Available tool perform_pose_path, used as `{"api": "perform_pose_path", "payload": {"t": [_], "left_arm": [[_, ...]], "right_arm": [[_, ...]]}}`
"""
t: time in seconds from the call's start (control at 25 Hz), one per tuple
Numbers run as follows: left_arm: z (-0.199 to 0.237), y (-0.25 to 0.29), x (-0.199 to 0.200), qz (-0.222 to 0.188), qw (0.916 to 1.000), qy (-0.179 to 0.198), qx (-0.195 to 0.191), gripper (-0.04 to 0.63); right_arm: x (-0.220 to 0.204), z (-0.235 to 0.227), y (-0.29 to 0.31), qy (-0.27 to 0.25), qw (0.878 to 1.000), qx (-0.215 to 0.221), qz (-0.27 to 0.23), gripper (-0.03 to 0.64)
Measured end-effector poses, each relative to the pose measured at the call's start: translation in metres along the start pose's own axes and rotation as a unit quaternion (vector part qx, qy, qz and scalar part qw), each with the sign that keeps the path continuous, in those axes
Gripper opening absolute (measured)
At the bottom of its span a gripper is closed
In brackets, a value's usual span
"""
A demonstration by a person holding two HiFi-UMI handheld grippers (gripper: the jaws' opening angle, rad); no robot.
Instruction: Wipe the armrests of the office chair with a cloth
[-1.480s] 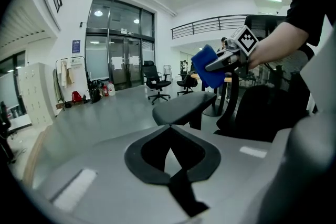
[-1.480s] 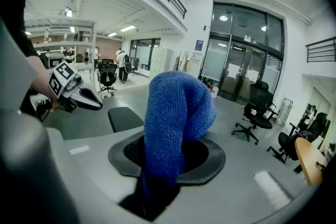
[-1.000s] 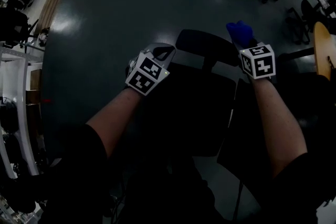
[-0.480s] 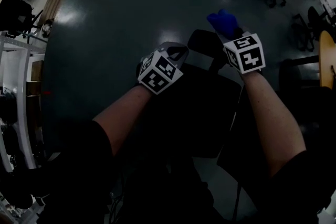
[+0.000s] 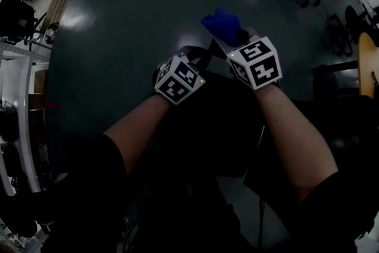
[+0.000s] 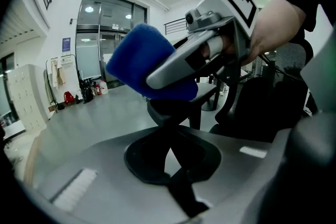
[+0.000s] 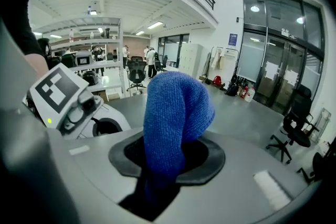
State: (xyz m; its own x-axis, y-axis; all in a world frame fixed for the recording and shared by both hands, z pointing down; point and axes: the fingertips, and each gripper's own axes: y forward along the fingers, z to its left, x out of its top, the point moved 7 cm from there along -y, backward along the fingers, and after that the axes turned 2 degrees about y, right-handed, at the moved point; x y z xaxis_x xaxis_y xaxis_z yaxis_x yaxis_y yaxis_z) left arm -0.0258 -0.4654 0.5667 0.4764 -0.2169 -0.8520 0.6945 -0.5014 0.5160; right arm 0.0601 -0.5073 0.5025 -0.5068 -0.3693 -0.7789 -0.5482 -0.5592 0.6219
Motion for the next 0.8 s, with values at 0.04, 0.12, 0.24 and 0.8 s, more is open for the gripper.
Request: {"api": "perform_pose_path", "payload": {"t": [0.04,0.12,0.24,0.8], "left_arm": [[0.0,0.001,0.0,0.002,1.0,0.002,0.0,0.018],[0.0,0.002,-0.001,0.006,1.0,0.006,0.0,0.018],[-0.001,0.002,-0.002,0.013,0.9999,0.008,-0.002,0.018],[0.008,-0.001,-0.005,0.005,1.0,0.001,0.006,0.018]], "right_arm": [[0.001,0.008,-0.001,0.002,1.0,0.01,-0.005,0.13],[0.002,0.023,-0.003,0.003,0.999,0.029,-0.013,0.13],[0.002,0.043,-0.015,0.007,0.998,0.047,-0.027,0.13],[-0.095,-0.071,-0.134,0.042,0.986,-0.153,0.059,0.13]]}}
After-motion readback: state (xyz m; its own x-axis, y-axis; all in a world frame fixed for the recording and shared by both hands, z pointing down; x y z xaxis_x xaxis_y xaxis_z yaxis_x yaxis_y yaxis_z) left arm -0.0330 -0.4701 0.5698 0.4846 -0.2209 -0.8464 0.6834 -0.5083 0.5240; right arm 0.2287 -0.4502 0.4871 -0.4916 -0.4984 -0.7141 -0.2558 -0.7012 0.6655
